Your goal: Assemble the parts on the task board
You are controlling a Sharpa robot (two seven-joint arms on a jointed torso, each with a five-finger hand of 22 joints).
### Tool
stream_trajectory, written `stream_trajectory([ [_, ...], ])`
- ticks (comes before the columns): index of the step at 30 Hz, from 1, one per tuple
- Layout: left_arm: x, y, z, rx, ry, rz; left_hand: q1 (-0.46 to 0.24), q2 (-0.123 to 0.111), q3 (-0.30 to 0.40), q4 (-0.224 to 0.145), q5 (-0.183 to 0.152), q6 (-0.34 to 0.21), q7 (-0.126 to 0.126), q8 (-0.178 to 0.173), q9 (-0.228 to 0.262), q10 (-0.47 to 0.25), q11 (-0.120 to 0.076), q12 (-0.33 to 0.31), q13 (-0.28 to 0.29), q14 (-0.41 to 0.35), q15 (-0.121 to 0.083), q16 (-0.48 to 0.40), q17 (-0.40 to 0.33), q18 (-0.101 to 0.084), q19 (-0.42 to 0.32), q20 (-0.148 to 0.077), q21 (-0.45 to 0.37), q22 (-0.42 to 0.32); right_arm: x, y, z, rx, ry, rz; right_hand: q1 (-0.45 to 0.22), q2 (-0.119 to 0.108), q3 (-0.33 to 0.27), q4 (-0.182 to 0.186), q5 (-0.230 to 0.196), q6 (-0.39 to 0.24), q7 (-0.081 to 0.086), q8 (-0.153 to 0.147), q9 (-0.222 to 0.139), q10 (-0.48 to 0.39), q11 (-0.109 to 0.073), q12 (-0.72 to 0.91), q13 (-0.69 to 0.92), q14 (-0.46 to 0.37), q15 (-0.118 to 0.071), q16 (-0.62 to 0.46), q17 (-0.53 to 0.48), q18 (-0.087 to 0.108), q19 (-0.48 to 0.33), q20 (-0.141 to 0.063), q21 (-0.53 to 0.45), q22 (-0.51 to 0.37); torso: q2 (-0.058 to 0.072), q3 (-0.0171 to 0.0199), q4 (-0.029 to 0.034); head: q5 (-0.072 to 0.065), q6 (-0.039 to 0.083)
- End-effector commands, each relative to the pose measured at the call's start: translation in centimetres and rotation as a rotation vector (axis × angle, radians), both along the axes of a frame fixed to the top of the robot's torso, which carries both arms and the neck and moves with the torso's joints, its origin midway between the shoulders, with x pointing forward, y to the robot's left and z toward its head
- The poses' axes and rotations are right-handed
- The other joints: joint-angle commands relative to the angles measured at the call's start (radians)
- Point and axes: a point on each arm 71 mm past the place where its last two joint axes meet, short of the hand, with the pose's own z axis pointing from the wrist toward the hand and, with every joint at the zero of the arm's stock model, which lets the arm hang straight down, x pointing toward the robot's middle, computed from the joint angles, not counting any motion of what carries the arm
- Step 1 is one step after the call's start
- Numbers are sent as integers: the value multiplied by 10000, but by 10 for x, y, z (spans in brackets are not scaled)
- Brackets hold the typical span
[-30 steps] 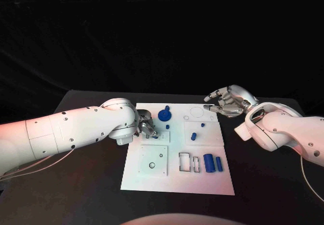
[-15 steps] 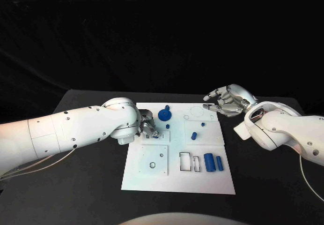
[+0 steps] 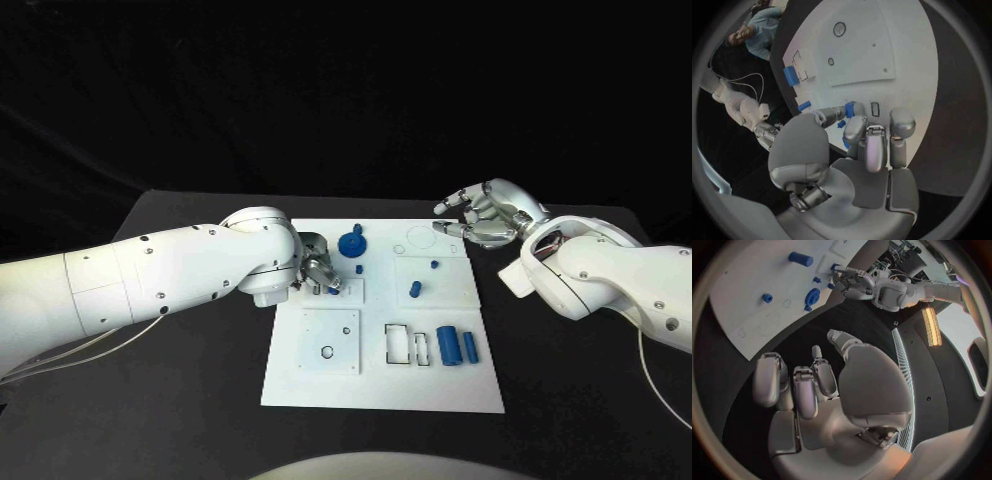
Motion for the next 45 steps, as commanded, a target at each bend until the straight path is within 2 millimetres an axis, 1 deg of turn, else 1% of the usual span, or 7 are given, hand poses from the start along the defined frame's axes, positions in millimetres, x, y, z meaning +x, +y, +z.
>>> stream_trajectory([
  [1, -2, -5, -1, -174, 153, -169, -160, 27, 457, -490, -128, 229, -244, -51, -28, 52, -5, 24, 2, 982, -89, 44, 2336, -201, 59, -19, 1, 9, 0, 1, 0, -31, -75, 107, -98, 31, 45, 27, 60, -50, -21, -17, 9, -39, 1, 4, 56, 923, -5, -8, 2117, 190, -28, -5, -44, 348, -5, -4, 0, -3, -1],
  [7, -1, -4, -1, -142, 181, -151, -420, -42, 249, -319, -472, 289, -266, -77, -102, 56, -18, 28, 9, 984, -99, 46, 2344, -203, 71, -28, -26, 29, -1, 1, -1, -32, -64, 108, -106, 31, 52, 37, 72, -48, -21, -15, 12, -44, 1, -2, 48, 922, -6, -10, 2114, 192, -31, -6, -53, 343, -7, -8, 3, -14, -8],
  [16, 0, -3, -1, -118, 212, -143, -630, -106, -90, -82, -787, 358, -280, -114, -195, 58, -28, 31, 14, 986, -105, 50, 2356, -205, 86, -34, -60, 50, -1, 1, -1, -30, -56, 115, -106, 31, 52, 37, 72, -48, -21, -15, 12, -44, 1, -2, 48, 922, -6, -10, 2114, 192, -31, -6, -53, 343, -11, -7, 6, -14, -22],
  [24, 0, -3, -1, -107, 204, -98, -716, -121, -572, 235, -1292, 440, -282, -159, -307, 80, -23, 51, 30, 999, -100, 73, 2418, -212, 121, -30, -80, 104, -1, 1, -1, -30, -80, 102, -121, 20, 60, 51, 82, -50, -21, -13, 17, -61, 1, -20, 24, 910, -6, -29, 2065, 203, -56, -6, -99, 310, -4, -6, -3, -22, -31],
  [31, 1, -3, -2, -94, 198, -62, -645, -109, -1350, 593, -1331, 497, -274, -196, -409, 88, -15, 51, 29, 1000, -94, 77, 2428, -212, 134, -23, -119, 138, -2, 3, -1, -27, -83, 161, -121, 20, 60, 51, 82, -50, -21, -13, 17, -61, 1, -20, 24, 910, -6, -29, 2065, 203, -56, -6, -99, 310, -2, -2, -5, -25, -37],
  [38, 1, -2, -2, -75, 207, -42, -513, -62, -1837, 853, -1328, 525, -274, -214, -465, 104, -12, 75, 54, 1007, -89, 88, 2459, -217, 157, -20, -125, 184, -2, 2, -1, -28, -84, 158, -140, 7, 62, 67, 80, -57, -19, -14, 20, -61, 2, -20, 23, 911, -6, -28, 2070, 204, -57, -7, -104, 308, -12, -3, 7, -25, -50],
  [45, 1, 0, -2, -47, 206, -32, -335, -10, -2262, 1107, -1267, 579, -285, -180, -491, 154, -17, 176, 164, 1024, -90, 121, 2549, -233, 216, -17, -84, 285, -2, 2, -1, -29, -78, 149, -157, 0, 60, 80, 76, -58, -18, -14, 22, -63, 3, -21, 20, 911, -5, -29, 2069, 202, -53, -7, -100, 313, -9, -11, -8, -14, -54],
])
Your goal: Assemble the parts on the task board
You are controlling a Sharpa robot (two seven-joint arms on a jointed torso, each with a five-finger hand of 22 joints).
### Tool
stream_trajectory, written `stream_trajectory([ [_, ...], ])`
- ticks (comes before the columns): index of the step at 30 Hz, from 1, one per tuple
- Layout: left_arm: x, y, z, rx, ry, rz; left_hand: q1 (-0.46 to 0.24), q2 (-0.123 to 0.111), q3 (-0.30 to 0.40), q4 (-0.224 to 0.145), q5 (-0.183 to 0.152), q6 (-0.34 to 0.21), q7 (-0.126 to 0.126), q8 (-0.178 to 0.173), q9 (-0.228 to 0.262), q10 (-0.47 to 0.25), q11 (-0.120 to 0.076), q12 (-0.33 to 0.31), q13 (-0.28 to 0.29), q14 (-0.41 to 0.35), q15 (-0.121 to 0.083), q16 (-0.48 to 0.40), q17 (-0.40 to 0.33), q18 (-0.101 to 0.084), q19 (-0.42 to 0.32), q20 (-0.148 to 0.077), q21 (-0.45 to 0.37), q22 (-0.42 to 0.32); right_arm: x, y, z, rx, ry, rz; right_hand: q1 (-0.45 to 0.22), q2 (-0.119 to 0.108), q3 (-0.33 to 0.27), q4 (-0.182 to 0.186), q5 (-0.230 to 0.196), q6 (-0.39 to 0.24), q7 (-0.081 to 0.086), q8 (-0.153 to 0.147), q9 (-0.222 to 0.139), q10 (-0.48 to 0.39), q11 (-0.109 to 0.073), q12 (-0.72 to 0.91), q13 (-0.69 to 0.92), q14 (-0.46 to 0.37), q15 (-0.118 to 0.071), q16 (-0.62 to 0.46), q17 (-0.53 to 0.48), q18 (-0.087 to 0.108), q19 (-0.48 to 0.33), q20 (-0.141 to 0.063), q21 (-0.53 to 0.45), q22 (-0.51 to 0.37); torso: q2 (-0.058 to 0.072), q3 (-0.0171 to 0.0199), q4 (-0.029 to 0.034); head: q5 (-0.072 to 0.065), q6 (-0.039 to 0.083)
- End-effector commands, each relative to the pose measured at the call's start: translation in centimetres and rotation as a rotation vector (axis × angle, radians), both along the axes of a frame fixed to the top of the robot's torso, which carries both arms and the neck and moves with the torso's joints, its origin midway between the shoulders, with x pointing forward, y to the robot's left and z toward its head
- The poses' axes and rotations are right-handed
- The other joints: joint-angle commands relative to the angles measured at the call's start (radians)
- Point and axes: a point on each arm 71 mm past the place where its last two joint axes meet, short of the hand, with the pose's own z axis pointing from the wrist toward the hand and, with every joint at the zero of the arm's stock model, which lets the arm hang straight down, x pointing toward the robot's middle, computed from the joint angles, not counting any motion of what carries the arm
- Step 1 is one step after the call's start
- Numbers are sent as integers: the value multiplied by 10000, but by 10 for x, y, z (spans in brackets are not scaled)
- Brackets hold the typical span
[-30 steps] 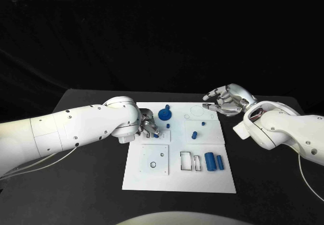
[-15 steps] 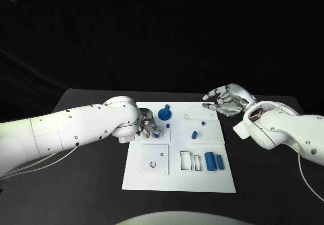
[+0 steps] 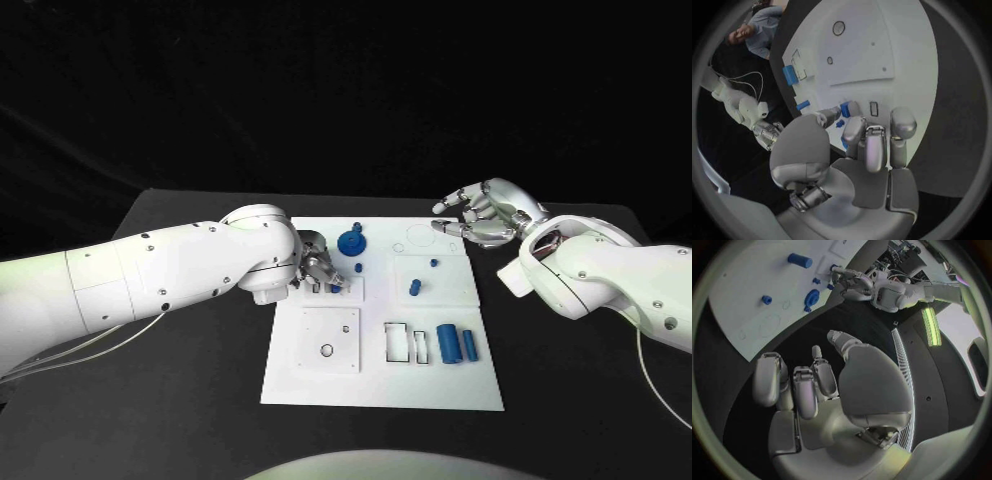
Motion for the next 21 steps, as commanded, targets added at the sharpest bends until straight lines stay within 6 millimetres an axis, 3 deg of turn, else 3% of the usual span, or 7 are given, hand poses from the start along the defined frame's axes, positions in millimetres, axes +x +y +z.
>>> stream_trajectory([
  [1, -2, -2, 0, -43, 112, -127, 145, 26, -156, 80, 30, 64, 30, 6, -15, 93, -21, 87, 51, 1064, -55, 51, 2572, -80, 79, -15, 2, 32, -1, 1, 0, -42, -93, 127, -107, -15, 0, 48, 31, -60, -18, -12, 21, -62, 5, -18, 26, 911, -4, -28, 2066, 204, -55, -7, -44, 308, -2, -8, -7, 11, -10],
  [21, -5, 5, 5, -113, 34, -111, 312, 64, -649, 350, 146, 108, 19, 69, -23, 126, -28, 152, 114, 1066, -62, 55, 2582, -84, 109, -17, 5, 93, 0, -1, -2, 12, -33, 69, -298, -100, -64, 205, -97, -66, -34, 10, 60, -34, -3, 10, 38, 920, -9, -19, 2095, 196, -26, -10, -32, 333, -12, -1, 5, 26, 7],
])
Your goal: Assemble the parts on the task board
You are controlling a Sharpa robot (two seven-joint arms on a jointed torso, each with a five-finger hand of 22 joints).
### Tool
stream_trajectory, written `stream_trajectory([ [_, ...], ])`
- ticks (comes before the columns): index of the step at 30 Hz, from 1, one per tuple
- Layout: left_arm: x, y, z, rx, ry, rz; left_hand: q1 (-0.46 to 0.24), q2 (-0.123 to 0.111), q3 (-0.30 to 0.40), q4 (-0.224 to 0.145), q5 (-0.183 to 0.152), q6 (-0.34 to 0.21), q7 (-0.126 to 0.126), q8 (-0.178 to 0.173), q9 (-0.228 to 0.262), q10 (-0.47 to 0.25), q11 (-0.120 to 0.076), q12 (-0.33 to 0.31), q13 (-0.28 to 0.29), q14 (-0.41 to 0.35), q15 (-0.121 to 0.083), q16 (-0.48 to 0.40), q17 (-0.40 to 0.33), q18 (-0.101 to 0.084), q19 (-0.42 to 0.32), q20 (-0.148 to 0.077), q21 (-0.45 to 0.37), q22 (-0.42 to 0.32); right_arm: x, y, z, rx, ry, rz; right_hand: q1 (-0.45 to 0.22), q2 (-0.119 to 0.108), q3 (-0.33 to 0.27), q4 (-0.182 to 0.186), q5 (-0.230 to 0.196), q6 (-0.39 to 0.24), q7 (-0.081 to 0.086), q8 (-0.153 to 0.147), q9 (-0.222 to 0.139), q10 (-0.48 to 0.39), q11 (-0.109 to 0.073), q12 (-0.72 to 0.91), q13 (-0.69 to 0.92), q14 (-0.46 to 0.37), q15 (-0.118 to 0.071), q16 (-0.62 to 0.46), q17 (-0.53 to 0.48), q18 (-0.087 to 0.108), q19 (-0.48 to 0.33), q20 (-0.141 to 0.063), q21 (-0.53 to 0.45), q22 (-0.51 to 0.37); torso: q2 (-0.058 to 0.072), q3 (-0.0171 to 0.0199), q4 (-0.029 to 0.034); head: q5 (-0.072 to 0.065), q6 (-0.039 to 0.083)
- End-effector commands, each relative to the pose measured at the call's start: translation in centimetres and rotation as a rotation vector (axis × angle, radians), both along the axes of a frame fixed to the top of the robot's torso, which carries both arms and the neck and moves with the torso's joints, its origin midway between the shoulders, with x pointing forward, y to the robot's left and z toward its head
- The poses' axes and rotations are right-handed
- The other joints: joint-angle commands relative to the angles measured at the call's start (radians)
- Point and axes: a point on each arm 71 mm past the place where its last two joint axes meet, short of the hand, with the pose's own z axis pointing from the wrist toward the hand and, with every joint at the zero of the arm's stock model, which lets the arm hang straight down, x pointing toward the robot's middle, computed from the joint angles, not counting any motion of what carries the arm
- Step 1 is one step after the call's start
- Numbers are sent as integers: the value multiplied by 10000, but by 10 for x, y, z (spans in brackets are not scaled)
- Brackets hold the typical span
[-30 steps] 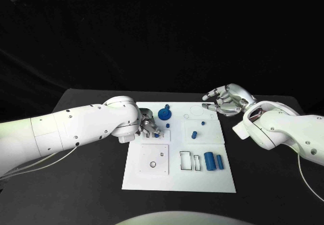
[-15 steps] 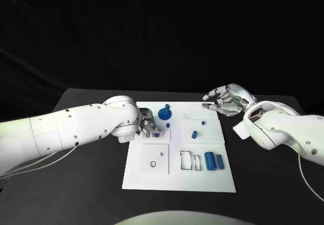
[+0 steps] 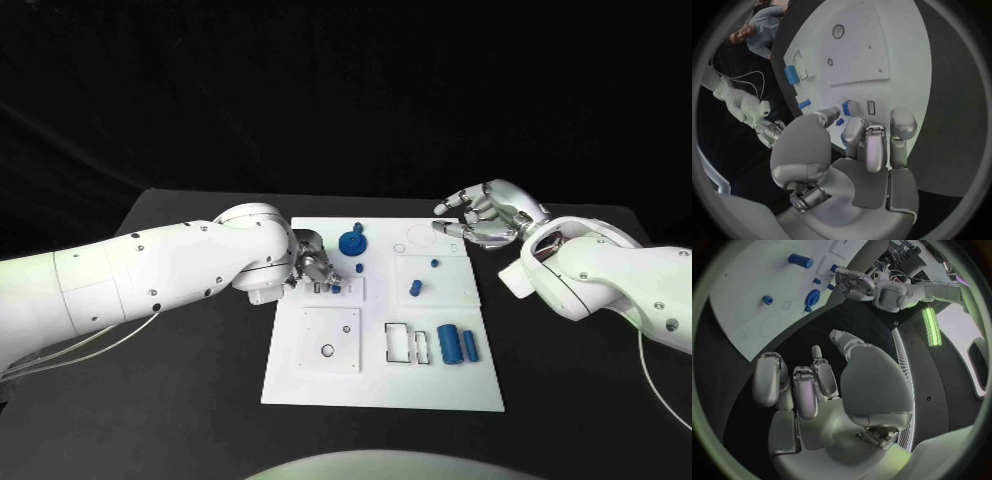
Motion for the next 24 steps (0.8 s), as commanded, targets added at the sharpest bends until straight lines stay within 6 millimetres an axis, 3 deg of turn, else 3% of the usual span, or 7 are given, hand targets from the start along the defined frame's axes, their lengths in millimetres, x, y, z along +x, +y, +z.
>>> stream_trajectory([
  [1, -2, -2, 1, -53, 64, -144, 109, -23, -85, 26, 46, 74, -15, 69, -14, 89, 6, 60, 3, 1065, -62, 53, 2577, -85, 74, 18, 4, 7, 0, 1, 0, 7, -64, 103, -105, 2, 14, 82, -79, -67, -35, 13, 13, -33, -5, 12, 39, 923, -10, -16, 2106, 196, -25, -11, -34, 331, -3, 4, -1, 5, 13],
  [6, -1, 0, 7, -176, -32, -71, 112, -10, -170, 39, 53, 51, -11, 57, -24, 78, 6, 36, -25, 1053, -63, 32, 2516, -79, 62, 18, -15, -7, 0, 0, -1, 12, -63, 79, -105, 2, 14, 82, -79, -67, -35, 13, 13, -33, -5, 12, 39, 923, -10, -16, 2106, 196, -25, -11, -34, 331, -8, 3, -6, -6, 76],
  [10, 5, 10, 18, -155, -120, 68, 451, 15, -304, 24, 328, -577, 119, -364, -236, -77, 77, -102, -172, 997, -33, -73, 2229, -70, 25, 24, -89, -24, 0, -2, -1, 4, -45, 20, -109, 6, 15, 91, -88, -66, -37, 15, 16, -20, -7, 26, 54, 924, -11, -14, 2109, 192, -16, -11, -21, 343, -6, 12, 15, -15, 137],
  [13, 11, 19, 27, -148, -216, 269, 467, -21, -422, 33, 512, -723, 191, -534, -337, -114, 135, -91, -164, 991, 13, -85, 2199, -69, 14, 56, -124, -34, 0, -3, -1, 12, -27, -11, -109, 6, 15, 91, -88, -66, -37, 15, 16, -20, -7, 26, 54, 924, -11, -14, 2109, 192, -16, -11, -21, 343, -10, 18, 16, -6, 145],
  [18, 23, 35, 42, -88, -477, 651, 419, -35, -848, 47, 461, -821, 281, -763, -511, -151, 211, -69, -154, 987, 78, -92, 2181, -67, 8, 117, -166, -29, 0, -4, -1, 19, -15, -39, -109, 6, 15, 91, -88, -66, -37, 15, 16, -20, -7, 26, 54, 924, -11, -14, 2109, 192, -16, -11, -21, 343, -7, 13, 3, 16, 165],
  [24, 35, 45, 49, 70, -625, 965, 375, 125, -1326, 69, 465, -836, 335, -960, -704, -180, 261, -55, -158, 985, 125, -95, 2171, -62, 13, 167, -198, -10, 0, -4, -1, 24, -11, -41, -97, 10, 23, 89, -88, -65, -40, 19, 20, -20, -10, 26, 52, 925, -13, -13, 2112, 192, -13, -12, -21, 344, 4, 10, 11, 67, 210],
])
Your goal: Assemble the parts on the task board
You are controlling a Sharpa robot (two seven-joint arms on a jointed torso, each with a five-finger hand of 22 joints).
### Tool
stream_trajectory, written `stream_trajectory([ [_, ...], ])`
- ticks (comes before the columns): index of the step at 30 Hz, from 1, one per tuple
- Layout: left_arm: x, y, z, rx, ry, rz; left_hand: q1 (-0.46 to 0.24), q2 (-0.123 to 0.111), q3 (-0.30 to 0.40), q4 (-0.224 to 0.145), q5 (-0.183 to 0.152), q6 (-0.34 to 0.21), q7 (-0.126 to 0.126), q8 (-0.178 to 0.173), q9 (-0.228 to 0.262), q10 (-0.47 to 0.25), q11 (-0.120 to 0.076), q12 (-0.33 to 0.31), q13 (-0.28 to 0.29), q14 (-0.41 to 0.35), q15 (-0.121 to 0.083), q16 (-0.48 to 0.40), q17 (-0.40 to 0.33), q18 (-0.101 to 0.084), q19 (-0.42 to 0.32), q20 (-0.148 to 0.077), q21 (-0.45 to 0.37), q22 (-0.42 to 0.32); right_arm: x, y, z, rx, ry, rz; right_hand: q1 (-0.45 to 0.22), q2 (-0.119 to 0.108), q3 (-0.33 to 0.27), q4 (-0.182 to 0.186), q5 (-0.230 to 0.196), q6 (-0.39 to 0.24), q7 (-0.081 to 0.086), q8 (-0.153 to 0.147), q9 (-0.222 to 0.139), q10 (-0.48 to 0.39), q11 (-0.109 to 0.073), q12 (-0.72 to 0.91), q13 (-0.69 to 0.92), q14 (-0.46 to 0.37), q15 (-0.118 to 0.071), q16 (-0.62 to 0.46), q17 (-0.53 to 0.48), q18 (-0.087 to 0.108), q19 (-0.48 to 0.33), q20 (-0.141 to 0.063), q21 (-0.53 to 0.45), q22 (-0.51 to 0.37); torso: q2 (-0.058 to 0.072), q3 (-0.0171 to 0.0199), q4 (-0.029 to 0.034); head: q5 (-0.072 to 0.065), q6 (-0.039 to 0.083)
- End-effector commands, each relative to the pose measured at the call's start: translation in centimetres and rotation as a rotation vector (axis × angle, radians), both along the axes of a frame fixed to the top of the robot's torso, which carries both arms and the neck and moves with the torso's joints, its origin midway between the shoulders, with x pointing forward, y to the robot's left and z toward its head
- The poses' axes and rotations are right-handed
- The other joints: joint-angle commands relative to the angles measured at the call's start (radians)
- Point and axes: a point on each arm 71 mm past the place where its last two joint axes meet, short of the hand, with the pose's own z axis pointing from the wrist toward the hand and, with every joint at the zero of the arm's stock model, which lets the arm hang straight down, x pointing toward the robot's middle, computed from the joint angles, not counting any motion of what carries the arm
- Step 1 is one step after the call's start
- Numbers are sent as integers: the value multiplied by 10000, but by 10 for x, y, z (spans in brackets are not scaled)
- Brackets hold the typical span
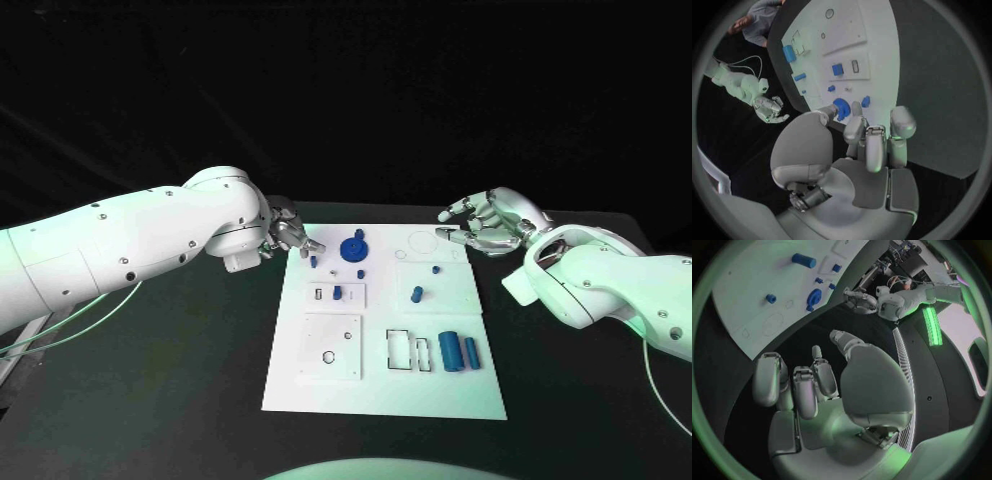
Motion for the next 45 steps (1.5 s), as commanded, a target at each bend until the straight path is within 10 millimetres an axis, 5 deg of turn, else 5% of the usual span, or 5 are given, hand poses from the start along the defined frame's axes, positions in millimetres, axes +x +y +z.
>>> stream_trajectory([
  [1, 3, 0, 0, 98, 198, -98, -46, 157, -144, -8, -47, -38, 20, -75, -50, -2, 86, 6, -11, 948, 93, -50, 2170, -62, -5, 77, -41, 15, 0, 1, 0, 25, -36, 79, -98, 10, -6, 63, -34, -27, -3, 19, 13, -20, -10, 26, 52, 924, -13, -13, 2113, 192, -13, -12, -21, 347, 21, -16, -1, 40, 35],
  [20, 24, -2, -16, 674, 521, 15, -145, 287, -412, -9, -71, -17, 33, -140, -137, -39, 104, -14, -44, 939, 111, -64, 2130, -47, -42, 99, -103, -20, 0, 2, 0, 28, -20, 101, -82, 21, 9, 67, -26, -28, -7, 23, 20, -26, -14, 19, 40, 924, -17, -15, 2111, 193, -14, -15, -28, 344, 41, -32, -18, 55, 7],
  [45, 32, -6, -28, 838, 728, -79, 170, 481, -330, -53, -9, -11, 40, -176, -217, -102, 118, -7, -47, 928, 134, -72, 2104, -38, -84, 126, -159, -20, 0, 4, -1, 35, -16, 118, -77, 30, 20, 78, -18, -36, -7, 24, 26, -23, -15, 22, 41, 920, -20, -21, 2096, 195, -15, -18, -38, 339, 7, -8, 2, 48, -84],
])
